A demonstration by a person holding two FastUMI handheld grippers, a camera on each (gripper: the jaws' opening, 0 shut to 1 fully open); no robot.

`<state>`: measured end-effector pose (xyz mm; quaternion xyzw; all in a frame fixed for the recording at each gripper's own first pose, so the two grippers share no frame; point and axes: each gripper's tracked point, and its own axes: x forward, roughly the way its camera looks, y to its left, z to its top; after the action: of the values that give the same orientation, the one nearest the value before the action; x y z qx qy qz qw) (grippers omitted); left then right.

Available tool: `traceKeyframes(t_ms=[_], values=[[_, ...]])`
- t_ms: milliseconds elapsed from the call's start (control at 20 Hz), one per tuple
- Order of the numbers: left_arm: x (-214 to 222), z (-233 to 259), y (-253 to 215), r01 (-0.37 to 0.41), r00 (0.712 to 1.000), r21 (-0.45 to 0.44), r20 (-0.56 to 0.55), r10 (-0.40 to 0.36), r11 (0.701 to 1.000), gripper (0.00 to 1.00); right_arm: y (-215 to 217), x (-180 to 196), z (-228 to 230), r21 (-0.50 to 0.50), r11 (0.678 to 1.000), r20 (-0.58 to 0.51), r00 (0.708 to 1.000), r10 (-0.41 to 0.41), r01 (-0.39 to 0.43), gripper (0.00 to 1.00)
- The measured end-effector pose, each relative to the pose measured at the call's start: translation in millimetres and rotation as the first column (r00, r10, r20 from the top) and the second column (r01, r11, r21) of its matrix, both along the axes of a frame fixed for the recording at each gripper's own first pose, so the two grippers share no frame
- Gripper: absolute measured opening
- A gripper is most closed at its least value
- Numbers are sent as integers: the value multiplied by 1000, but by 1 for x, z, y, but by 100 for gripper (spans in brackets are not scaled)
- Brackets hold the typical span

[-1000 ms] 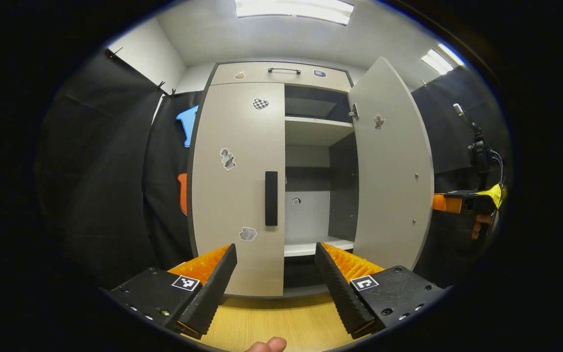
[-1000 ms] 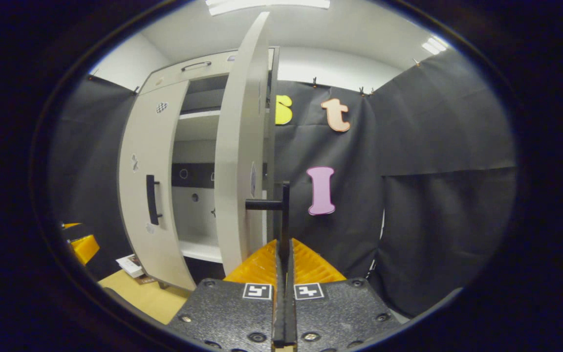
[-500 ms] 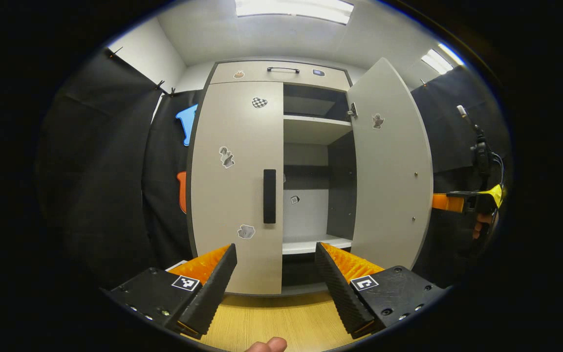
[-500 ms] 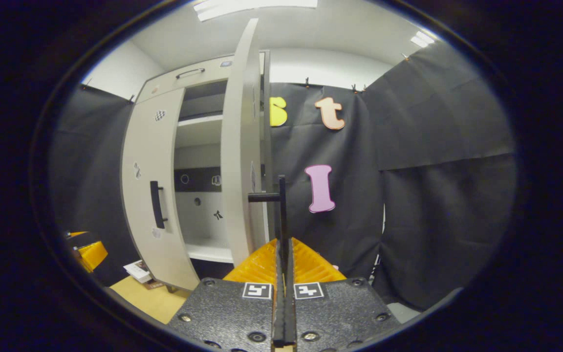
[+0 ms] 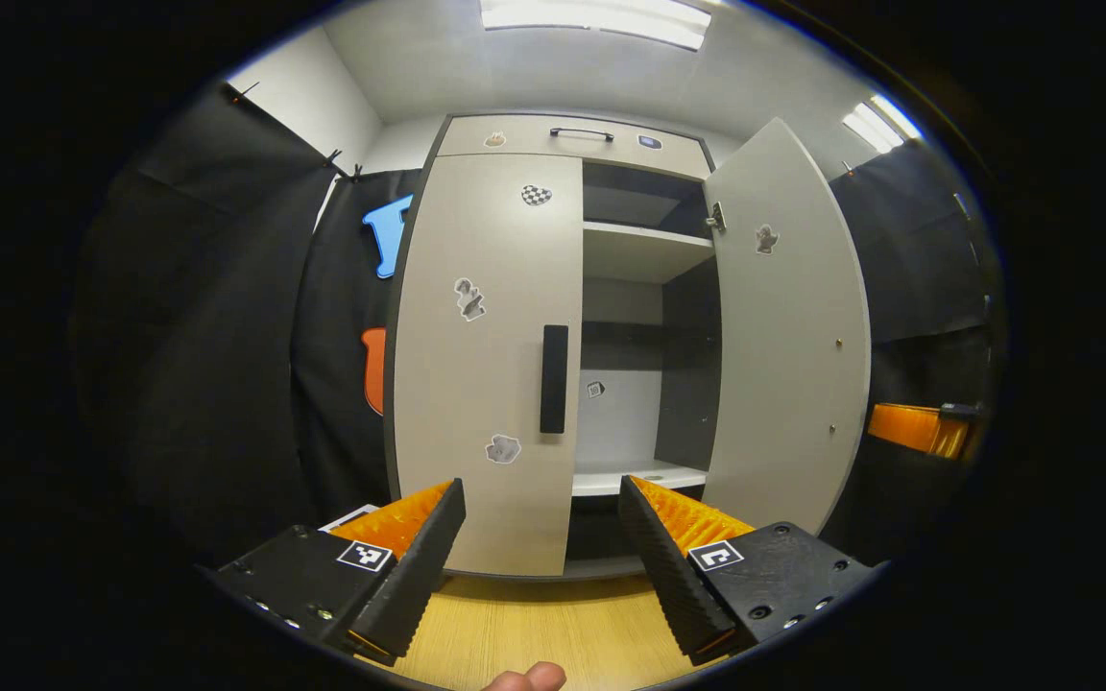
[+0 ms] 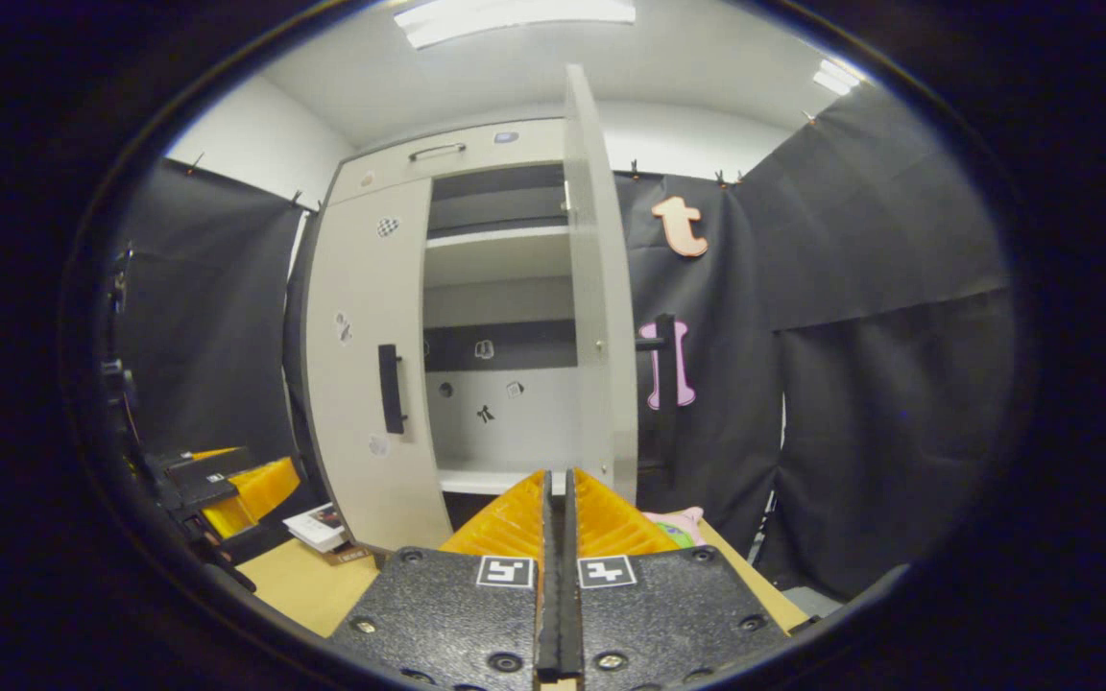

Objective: Open the right door of the double-door shoe cabinet with the right hand, and open the left door with the left hand.

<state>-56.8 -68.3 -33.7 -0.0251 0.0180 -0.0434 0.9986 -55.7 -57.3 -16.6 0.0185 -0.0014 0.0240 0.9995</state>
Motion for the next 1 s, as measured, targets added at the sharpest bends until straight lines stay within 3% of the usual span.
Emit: traceKeyframes(t_ms=[150, 250, 350, 400, 450, 600, 650, 700, 1000], values=[[-2, -3, 6, -10, 1000, 6, -3, 10, 1000, 96, 20, 12, -8, -48, 998, -25, 999, 28, -29, 5], [-1, -6, 14, -21, 1000, 7, -8, 22, 1000, 96, 31, 17, -10, -38, 998, -32, 998, 50, -52, 18], [0, -6, 19, -29, 1000, 1, -9, 29, 1000, 96, 29, 21, -12, -34, 999, -32, 999, 24, -25, 35], [1, -4, 21, -33, 999, -3, -7, 33, 999, 96, 30, 22, -12, -34, 999, -27, 999, 22, -23, 55], [2, -3, 24, -35, 999, -6, -4, 35, 999, 96, 33, 23, -11, -27, 999, -21, 999, 29, -30, 64], [9, -3, 29, -39, 999, -19, 0, 39, 999, 96, 32, 27, -9, -4, 1000, -6, 1000, 19, -19, 71], [11, -3, 28, -33, 999, -26, -2, 33, 999, 96, 32, 29, -10, -8, 1000, -8, 1000, 12, -12, 77], [14, -2, 26, -22, 1000, -32, -4, 22, 999, 95, 28, 30, -10, -7, 1000, -3, 1000, 1, -1, 100], [67, 23, 9, 15, 999, -16, 44, -14, 1000, 95, 27, 33, -16, 2, 1000, -28, 1000, -4, 4, 99]])
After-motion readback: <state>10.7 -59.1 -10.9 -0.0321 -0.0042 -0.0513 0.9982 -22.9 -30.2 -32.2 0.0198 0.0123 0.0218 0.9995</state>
